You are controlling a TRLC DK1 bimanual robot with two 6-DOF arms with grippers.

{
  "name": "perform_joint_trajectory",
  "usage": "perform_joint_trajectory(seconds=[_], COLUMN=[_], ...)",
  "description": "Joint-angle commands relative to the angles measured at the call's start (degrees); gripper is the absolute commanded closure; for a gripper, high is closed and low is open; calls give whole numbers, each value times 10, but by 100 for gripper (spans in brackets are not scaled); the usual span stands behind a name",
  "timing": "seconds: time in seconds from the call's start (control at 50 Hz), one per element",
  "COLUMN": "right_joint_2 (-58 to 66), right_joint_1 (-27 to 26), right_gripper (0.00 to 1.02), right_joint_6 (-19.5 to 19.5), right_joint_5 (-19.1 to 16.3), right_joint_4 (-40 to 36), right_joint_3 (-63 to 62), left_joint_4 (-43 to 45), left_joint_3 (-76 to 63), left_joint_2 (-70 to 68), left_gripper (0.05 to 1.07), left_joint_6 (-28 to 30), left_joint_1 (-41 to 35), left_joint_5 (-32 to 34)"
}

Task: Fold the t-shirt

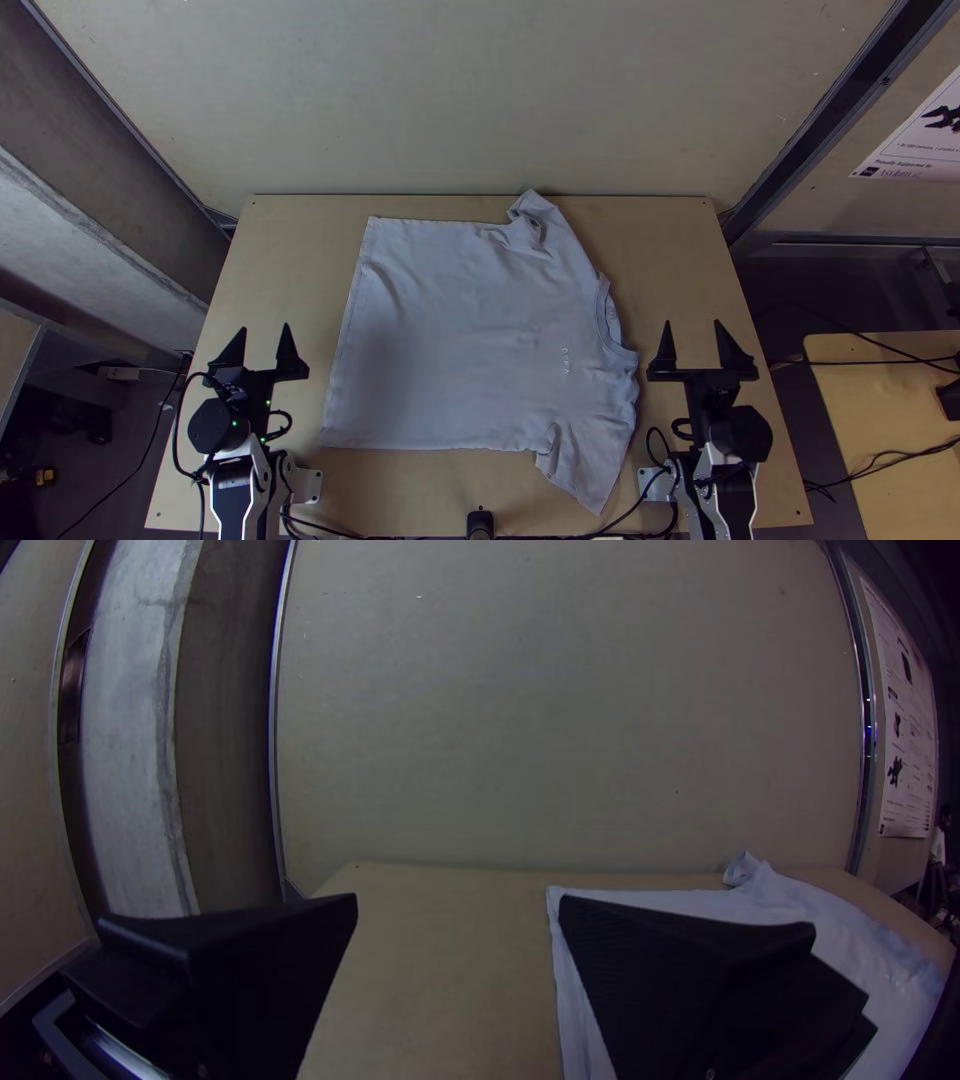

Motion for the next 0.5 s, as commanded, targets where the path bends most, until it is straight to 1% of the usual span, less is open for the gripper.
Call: perform_joint_trajectory(seconds=[0.0,0.08,0.22,0.34,0.48], right_joint_2=[18,59,163,257,373], right_joint_1=[11,16,16,18,23], right_gripper=[4,4,4,4,4], right_joint_6=[7,7,5,-1,-5], right_joint_5=[1,1,1,1,1], right_joint_4=[21,43,90,119,117], right_joint_3=[41,71,138,213,325], left_joint_4=[22,44,39,56,59], left_joint_3=[45,83,197,281,379], left_joint_2=[32,81,220,301,385], left_gripper=[10,10,10,10,10], left_joint_6=[-16,-20,-32,-38,-50], left_joint_1=[-1,-4,-8,-15,-28], left_joint_5=[-4,-4,-4,-4,-4])
